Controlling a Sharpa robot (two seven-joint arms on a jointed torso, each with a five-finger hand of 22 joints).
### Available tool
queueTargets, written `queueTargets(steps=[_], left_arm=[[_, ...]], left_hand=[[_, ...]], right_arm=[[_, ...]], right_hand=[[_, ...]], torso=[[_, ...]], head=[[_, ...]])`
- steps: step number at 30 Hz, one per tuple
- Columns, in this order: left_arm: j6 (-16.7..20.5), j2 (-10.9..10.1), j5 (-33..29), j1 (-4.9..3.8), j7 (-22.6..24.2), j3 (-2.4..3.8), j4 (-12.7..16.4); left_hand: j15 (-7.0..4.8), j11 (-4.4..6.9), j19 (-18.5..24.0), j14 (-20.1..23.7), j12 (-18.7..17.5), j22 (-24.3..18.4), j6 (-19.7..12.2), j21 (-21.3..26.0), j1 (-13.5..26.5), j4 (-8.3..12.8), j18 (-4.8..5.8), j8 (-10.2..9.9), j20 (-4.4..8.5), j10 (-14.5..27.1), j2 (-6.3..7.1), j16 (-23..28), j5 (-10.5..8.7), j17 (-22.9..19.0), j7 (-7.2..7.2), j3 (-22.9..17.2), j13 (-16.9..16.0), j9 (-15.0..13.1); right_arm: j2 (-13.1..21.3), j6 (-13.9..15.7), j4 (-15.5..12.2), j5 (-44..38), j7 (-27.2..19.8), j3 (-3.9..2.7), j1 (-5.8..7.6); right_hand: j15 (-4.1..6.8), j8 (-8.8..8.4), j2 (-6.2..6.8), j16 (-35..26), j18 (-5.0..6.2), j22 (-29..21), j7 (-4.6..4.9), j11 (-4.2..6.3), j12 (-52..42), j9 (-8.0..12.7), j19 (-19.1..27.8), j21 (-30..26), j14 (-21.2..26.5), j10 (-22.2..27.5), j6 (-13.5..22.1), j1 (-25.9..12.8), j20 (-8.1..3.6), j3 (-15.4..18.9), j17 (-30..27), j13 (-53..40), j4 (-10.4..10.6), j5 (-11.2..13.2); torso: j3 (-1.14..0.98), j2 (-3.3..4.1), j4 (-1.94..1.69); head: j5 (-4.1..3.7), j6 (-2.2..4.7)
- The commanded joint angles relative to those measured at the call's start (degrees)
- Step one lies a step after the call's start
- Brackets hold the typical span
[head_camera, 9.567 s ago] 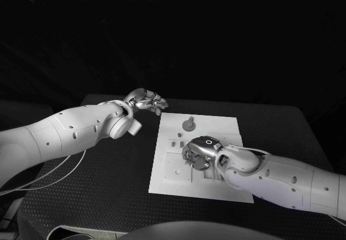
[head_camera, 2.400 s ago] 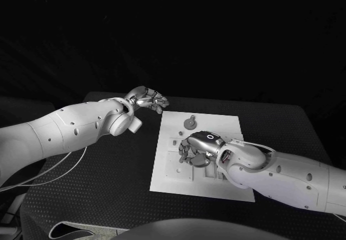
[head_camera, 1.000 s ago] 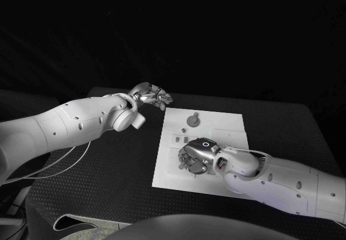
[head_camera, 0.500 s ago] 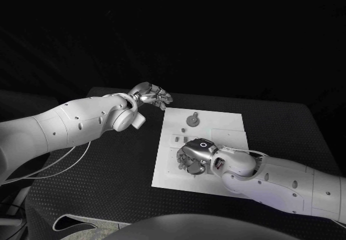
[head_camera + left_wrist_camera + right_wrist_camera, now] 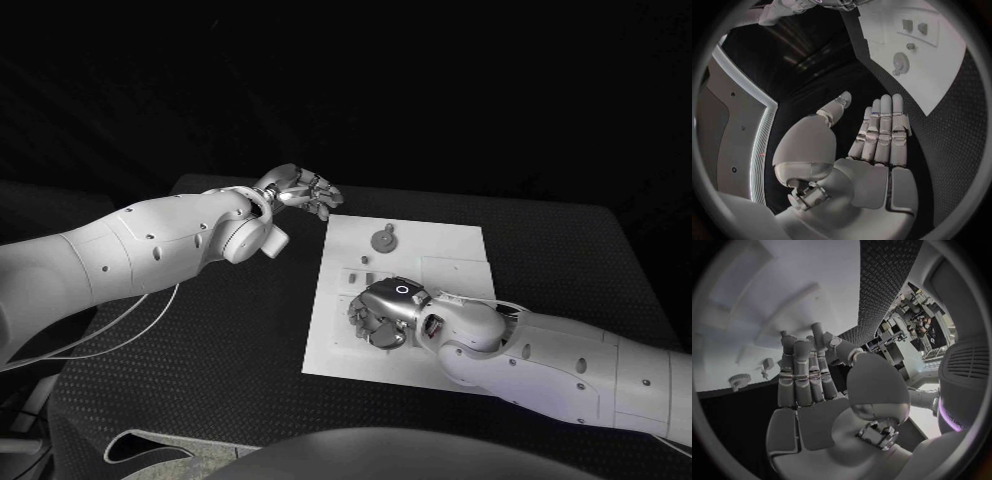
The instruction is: Assemble the parts on the task board
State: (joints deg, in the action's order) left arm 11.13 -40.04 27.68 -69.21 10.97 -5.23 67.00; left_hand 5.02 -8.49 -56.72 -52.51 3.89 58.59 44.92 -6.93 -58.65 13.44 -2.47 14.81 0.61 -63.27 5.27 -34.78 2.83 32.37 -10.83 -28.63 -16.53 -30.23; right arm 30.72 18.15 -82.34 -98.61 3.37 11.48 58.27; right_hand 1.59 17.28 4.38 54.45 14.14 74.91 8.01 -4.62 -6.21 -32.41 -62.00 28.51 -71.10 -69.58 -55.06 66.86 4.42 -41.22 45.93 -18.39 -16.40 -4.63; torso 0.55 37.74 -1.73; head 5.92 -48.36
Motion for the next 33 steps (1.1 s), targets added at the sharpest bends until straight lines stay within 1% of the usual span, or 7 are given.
queueTargets(steps=[1,7,9,14,22,27,33], left_arm=[[-0.5,0.0,-0.3,-0.07,0.5,0.06,0.1],[-0.5,0.0,-0.3,-0.07,0.4,0.06,0.1],[-0.5,-0.1,-0.4,-0.07,0.5,0.06,0.1],[-0.5,-0.1,-0.4,-0.07,0.5,0.06,-0.1],[-0.5,-0.1,-0.4,-0.07,0.5,0.06,-0.1],[-0.5,-0.2,-0.4,-0.07,0.5,0.05,-0.3],[-0.7,0.0,-0.4,-0.06,0.6,0.05,-1.1]], left_hand=[[0.18,0.09,-0.2,-0.2,0.0,0.1,0.2,0.4,0.4,-0.3,-1.05,0.2,-0.12,0.4,0.12,0.2,0.06,0.1,0.11,0.0,0.1,0.1],[0.18,0.09,-0.2,-0.3,0.0,0.1,0.2,0.4,0.4,-0.3,-1.05,0.2,-0.12,0.4,0.15,0.3,0.06,0.1,0.11,0.1,0.1,0.1],[0.19,0.08,-0.2,-0.3,0.0,0.1,0.1,0.4,0.4,-0.3,-1.05,0.2,-0.13,0.4,0.18,0.3,0.06,0.2,0.09,0.1,0.1,0.1],[0.19,0.07,-0.2,-0.2,0.0,0.1,0.1,0.4,0.4,-0.3,-1.05,0.2,-0.13,0.4,0.2,0.3,0.06,0.2,0.09,0.1,0.1,0.1],[0.2,0.06,-0.1,-0.2,0.0,0.1,0.1,0.4,0.4,-0.3,-1.05,0.2,-0.13,0.4,0.21,0.4,0.06,0.3,0.1,0.1,0.1,0.1],[0.2,0.06,-0.1,-0.2,0.0,0.1,0.1,0.5,0.4,-0.3,-1.04,0.2,-0.13,0.4,0.21,0.4,0.06,0.3,0.11,0.1,0.1,0.1],[0.21,0.05,-0.1,-0.2,0.0,0.1,0.1,0.5,0.4,-0.3,-1.04,0.2,-0.14,0.4,0.23,0.4,0.06,0.3,0.11,0.1,0.1,0.1]], right_arm=[[0.3,-2.2,0.4,1.5,0.0,0.45,-0.54],[0.9,-0.5,-0.2,2.6,-0.3,0.45,-0.53],[1.2,0.3,-0.7,2.9,-0.4,0.45,-0.53],[1.6,1.7,-1.6,3.5,-0.9,0.45,-0.52],[3.4,5.5,-3.6,4.5,-1.4,0.41,-0.18],[5.3,8.0,-5.1,6.0,-1.8,0.24,1.66],[8.4,9.6,-6.1,13.0,-2.3,-0.91,5.67]], right_hand=[[-0.57,-1.22,2.76,-0.2,0.75,1.3,0.75,-0.79,1.3,1.0,0.6,-0.2,0.8,2.1,1.8,-1.2,0.28,0.6,-0.1,0.6,0.0,0.1],[-1.62,-3.13,5.71,0.1,0.86,1.4,1.78,-1.87,2.6,1.9,1.0,-0.1,1.6,4.7,5.0,-2.5,0.68,1.4,0.0,1.3,0.7,0.1],[-2.04,-3.99,6.33,0.2,0.86,1.4,1.58,-2.35,2.6,2.4,1.2,0.0,2.0,6.2,6.7,-2.7,0.76,1.8,0.0,1.6,0.9,0.1],[-2.4,-4.24,7.15,0.5,0.86,1.4,1.63,-2.72,2.5,2.6,1.4,0.2,2.4,7.4,7.4,-2.9,0.82,2.3,0.0,2.0,1.2,0.1],[-2.35,-4.09,7.02,0.9,0.86,1.4,1.86,-2.66,2.2,2.6,1.3,0.4,2.3,7.3,7.4,-2.4,0.71,2.2,0.1,2.0,1.4,0.1],[-2.06,-3.84,6.65,1.5,0.86,1.4,2.11,-2.34,1.7,2.6,1.0,0.9,2.0,6.4,7.2,-1.9,0.54,2.3,0.2,1.7,1.4,0.1],[-1.78,-4.72,6.86,1.3,0.86,1.3,2.4,-2.05,1.4,3.2,1.5,0.9,2.5,5.5,9.1,-3.1,0.74,2.7,-0.2,1.5,2.8,0.1]], torso=[[0.07,-0.01,0.11],[-0.04,-0.03,0.12],[-0.01,-0.04,0.15],[-0.03,-0.02,0.12],[-0.05,-0.04,0.15],[0.0,-0.06,0.27],[-0.1,-0.17,0.38]], head=[[-0.01,0.01],[0.18,-0.05],[0.2,-0.05],[0.23,-0.05],[0.15,0.17],[-0.09,0.58],[-0.64,1.37]])
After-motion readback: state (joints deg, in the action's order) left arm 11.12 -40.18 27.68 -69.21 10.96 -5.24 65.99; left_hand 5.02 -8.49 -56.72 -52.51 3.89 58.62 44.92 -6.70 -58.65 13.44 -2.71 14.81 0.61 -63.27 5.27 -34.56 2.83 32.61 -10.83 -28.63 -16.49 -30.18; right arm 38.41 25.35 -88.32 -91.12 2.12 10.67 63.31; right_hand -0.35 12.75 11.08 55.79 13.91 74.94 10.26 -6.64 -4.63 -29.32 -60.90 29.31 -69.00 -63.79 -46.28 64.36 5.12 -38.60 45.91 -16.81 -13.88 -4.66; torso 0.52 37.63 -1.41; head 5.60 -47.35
